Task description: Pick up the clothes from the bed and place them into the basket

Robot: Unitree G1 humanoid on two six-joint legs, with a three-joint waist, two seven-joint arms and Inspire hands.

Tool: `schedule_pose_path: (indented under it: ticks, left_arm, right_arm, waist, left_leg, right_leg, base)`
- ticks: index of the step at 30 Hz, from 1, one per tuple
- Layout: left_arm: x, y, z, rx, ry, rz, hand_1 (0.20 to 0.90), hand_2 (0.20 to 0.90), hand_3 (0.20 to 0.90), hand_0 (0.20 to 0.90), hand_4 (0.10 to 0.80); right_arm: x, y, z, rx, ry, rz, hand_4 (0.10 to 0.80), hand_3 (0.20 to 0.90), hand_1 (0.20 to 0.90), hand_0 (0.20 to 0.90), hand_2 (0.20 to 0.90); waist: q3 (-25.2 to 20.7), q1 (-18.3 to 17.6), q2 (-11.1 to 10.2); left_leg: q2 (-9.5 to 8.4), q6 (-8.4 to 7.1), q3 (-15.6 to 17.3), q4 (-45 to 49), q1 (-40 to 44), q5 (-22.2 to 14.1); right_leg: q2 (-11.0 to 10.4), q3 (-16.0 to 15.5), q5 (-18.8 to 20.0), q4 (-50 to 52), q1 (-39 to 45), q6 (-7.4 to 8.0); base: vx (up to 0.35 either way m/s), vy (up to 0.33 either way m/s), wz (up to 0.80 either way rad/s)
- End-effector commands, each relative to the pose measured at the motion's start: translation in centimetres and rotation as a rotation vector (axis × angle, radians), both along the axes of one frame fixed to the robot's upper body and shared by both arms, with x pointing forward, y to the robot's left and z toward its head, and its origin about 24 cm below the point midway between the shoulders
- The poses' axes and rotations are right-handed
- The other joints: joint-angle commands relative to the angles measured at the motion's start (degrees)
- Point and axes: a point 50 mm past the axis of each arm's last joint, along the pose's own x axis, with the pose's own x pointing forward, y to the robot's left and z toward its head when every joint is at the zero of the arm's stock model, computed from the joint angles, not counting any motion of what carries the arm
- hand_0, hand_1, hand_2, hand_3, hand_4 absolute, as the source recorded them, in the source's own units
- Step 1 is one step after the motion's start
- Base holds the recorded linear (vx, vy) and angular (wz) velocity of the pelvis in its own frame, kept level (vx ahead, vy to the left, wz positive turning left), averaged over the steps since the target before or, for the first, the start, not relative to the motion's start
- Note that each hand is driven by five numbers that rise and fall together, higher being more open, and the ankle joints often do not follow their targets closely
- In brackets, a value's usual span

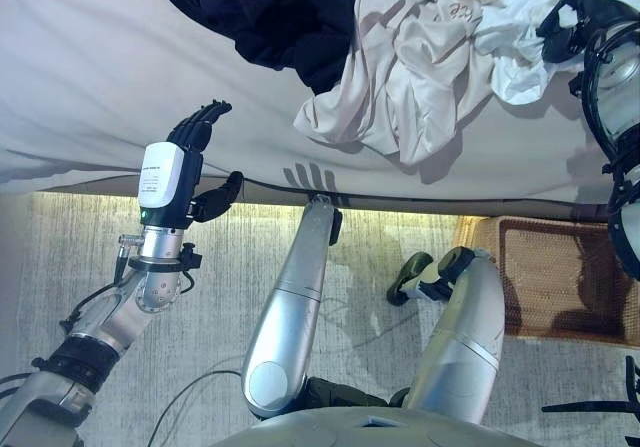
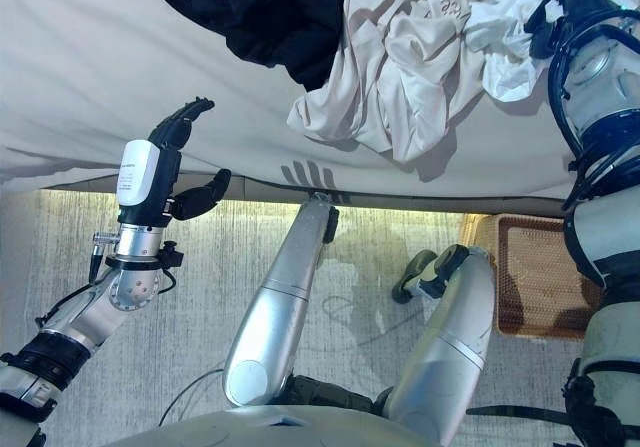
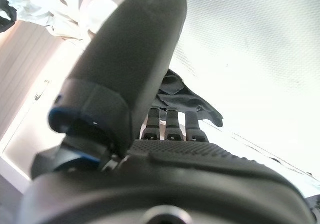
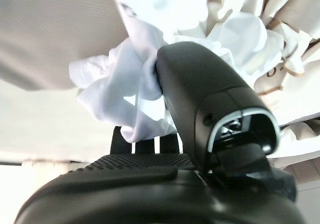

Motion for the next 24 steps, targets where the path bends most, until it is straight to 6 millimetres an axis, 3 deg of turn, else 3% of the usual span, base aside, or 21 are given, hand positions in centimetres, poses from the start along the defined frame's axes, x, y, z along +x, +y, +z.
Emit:
schedule_pose_path:
  ticks: [1,13,15,19,24]
  left_arm:
    - [-0.7,0.4,3.5,-0.077,-0.173,-0.029,0.9,0.9,0.9,0.9,0.8]
    - [0.3,0.5,4.0,-0.058,-0.136,-0.027,0.9,0.9,0.9,0.9,0.8]
    - [0.5,0.8,3.8,-0.043,-0.11,-0.023,0.9,0.9,0.9,0.9,0.8]
    - [1.1,1.9,3.7,-0.02,-0.052,0.019,0.9,0.9,0.9,0.9,0.8]
    - [1.6,2.9,3.0,-0.014,0.008,0.076,0.9,0.9,0.9,0.9,0.8]
  right_arm:
    - [-1.7,-1.9,2.7,-0.09,-0.086,-0.031,0.1,0.2,0.3,0.3,0.3]
    - [-2.7,-3.6,1.8,-0.1,-0.133,-0.059,0.1,0.2,0.3,0.3,0.3]
    - [-3.1,-3.8,2.2,-0.116,-0.167,-0.055,0.1,0.2,0.3,0.3,0.3]
    - [-3.8,-4.2,2.9,-0.117,-0.23,-0.049,0.1,0.2,0.3,0.3,0.3]
    - [-4.8,-4.6,4.7,-0.11,-0.316,-0.046,0.1,0.2,0.3,0.3,0.3]
  waist:
    - [-6.2,0.0,-0.2]
    - [-13.0,-1.4,-2.9]
    - [-14.3,-1.5,-3.8]
    - [-15.3,-1.7,-5.1]
    - [-17.2,-2.5,-6.0]
  left_leg:
    - [1.52,3.44,5.4,-4.5,3.8,4.4]
    - [3.89,2.37,6.2,-19.0,15.7,5.9]
    - [4.63,2.34,6.9,-25.9,20.0,8.5]
    - [5.53,2.13,7.5,-32.9,26.6,9.4]
    - [6.32,1.39,8.4,-42.7,35.2,11.3]
  right_leg:
    - [4.3,-3.8,1.4,0.3,3.7,-1.57]
    - [5.7,-4.5,4.1,-13.4,15.1,-0.42]
    - [5.2,-6.1,7.0,-19.5,19.3,-0.76]
    - [4.9,-7.5,8.1,-26.0,26.3,-0.59]
    - [6.8,-8.8,10.4,-37.5,36.2,-0.39]
  base:
    - [0.037,0.007,0.0]
    - [-0.004,-0.022,-0.04]
    - [-0.09,-0.05,0.31]
    - [-0.031,-0.049,-0.17]
    - [-0.001,-0.022,-0.17]
